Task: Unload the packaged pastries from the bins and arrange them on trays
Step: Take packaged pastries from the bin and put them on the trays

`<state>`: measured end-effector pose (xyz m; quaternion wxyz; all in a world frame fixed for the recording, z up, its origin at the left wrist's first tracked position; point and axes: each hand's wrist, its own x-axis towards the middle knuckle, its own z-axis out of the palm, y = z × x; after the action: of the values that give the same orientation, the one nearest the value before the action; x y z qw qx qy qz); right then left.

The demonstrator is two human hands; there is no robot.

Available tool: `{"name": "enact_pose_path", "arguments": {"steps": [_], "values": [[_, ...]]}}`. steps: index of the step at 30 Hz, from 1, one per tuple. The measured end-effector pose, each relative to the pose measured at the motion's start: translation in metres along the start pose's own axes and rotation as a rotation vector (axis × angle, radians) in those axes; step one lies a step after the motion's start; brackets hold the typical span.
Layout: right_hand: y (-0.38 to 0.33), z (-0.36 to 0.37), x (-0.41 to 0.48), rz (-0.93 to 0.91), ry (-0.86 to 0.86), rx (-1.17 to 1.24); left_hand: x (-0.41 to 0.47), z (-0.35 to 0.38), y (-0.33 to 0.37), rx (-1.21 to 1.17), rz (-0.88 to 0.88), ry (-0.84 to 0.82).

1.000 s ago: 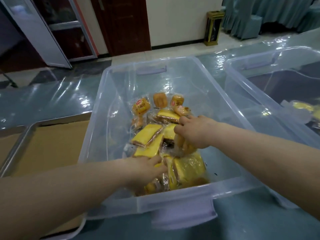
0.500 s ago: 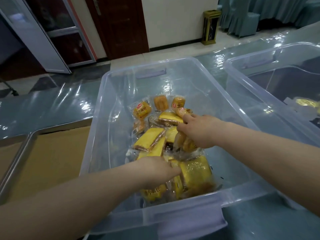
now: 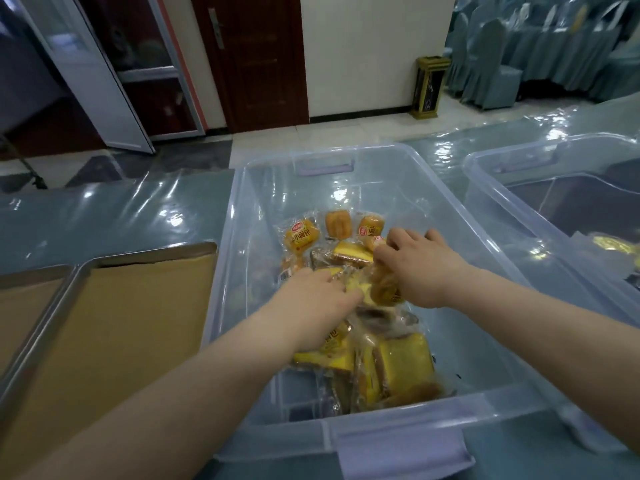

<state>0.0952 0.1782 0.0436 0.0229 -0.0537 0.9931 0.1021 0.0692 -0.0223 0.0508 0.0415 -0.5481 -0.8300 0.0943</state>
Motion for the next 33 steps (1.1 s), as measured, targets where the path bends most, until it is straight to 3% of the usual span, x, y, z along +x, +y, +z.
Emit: {"name": "enact_pose_path", "arguments": {"steps": [4, 9, 13, 18, 23, 33], "values": [[-0.002, -0.01, -0.001, 0.097, 0.222, 0.009, -0.007, -0.011, -0.008, -0.033, -0.153, 0.249], [-0.01, -0.037, -0.006, 0.145, 0.306, 0.184, -0.028, -0.037, -0.018, -0.07, -0.25, 0.569], [-0.043, -0.069, -0.002, 0.116, 0.399, 0.335, -0.067, -0.046, -0.029, -0.163, -0.306, 0.663], [-0.133, -0.109, -0.003, 0.043, 0.568, 0.46, -0.165, -0.053, -0.059, -0.222, -0.43, 0.819], [-0.271, -0.141, 0.001, -0.132, 0.679, 0.559, -0.295, -0.029, -0.087, -0.297, -0.689, 0.762], [-0.56, -0.118, 0.024, -0.345, 0.479, 0.884, -0.581, 0.041, -0.116, -0.324, -1.133, 0.67]]}}
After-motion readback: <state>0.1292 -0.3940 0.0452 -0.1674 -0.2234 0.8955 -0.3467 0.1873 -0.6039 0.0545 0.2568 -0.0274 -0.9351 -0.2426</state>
